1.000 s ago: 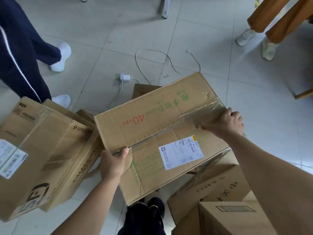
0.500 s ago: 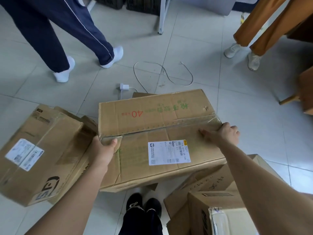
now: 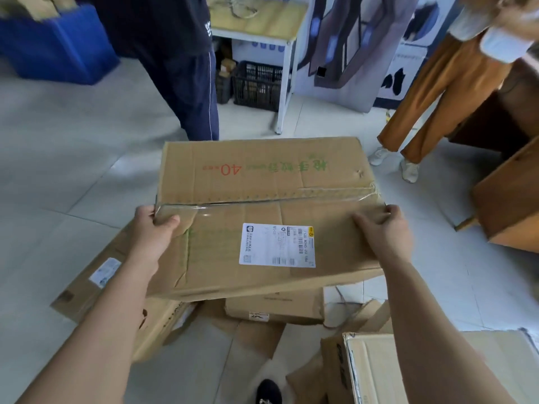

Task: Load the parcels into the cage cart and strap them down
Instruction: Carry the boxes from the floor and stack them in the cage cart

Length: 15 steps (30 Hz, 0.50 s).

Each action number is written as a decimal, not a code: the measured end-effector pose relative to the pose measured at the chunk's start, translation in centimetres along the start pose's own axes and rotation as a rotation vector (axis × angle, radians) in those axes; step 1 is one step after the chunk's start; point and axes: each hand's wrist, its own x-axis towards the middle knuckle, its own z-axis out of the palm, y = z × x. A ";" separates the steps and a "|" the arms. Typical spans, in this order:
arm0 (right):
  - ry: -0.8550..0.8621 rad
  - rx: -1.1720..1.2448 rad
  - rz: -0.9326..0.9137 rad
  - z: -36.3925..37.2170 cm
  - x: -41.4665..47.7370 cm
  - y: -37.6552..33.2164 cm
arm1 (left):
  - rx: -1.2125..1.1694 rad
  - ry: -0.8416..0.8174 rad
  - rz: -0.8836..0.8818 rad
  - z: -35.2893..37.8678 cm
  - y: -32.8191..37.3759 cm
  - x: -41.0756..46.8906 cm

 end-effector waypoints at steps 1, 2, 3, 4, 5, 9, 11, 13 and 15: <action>0.016 0.018 -0.013 -0.8 -1.1 -0.9 | -0.017 -0.008 0.037 -1.6 0.7 -0.7; 0.030 0.032 -0.027 -1.7 -2.2 -1.8 | -0.034 -0.022 0.067 -3.2 1.4 -1.5; 0.040 0.045 -0.039 -2.4 -3.4 -2.6 | -0.050 -0.041 0.088 -4.9 1.9 -2.3; 0.049 0.058 -0.048 -3.1 -4.6 -3.3 | -0.064 -0.064 0.105 -6.7 2.3 -3.1; 0.057 0.068 -0.052 -3.8 -5.9 -4.0 | -0.083 -0.090 0.119 -8.5 2.6 -3.8; 0.053 0.088 -0.088 -5.9 -10.8 -6.0 | -0.157 -0.146 0.151 -15.6 2.7 -6.9; 0.036 0.093 -0.119 -6.4 -13.2 -6.7 | -0.199 -0.124 0.185 -18.4 2.4 -9.0; 0.013 0.102 -0.163 -6.7 -15.6 -7.6 | -0.248 -0.049 0.204 -21.0 1.9 -11.6; -0.019 0.128 -0.218 -6.8 -18.1 -8.7 | -0.290 0.036 0.206 -23.7 0.7 -14.3</action>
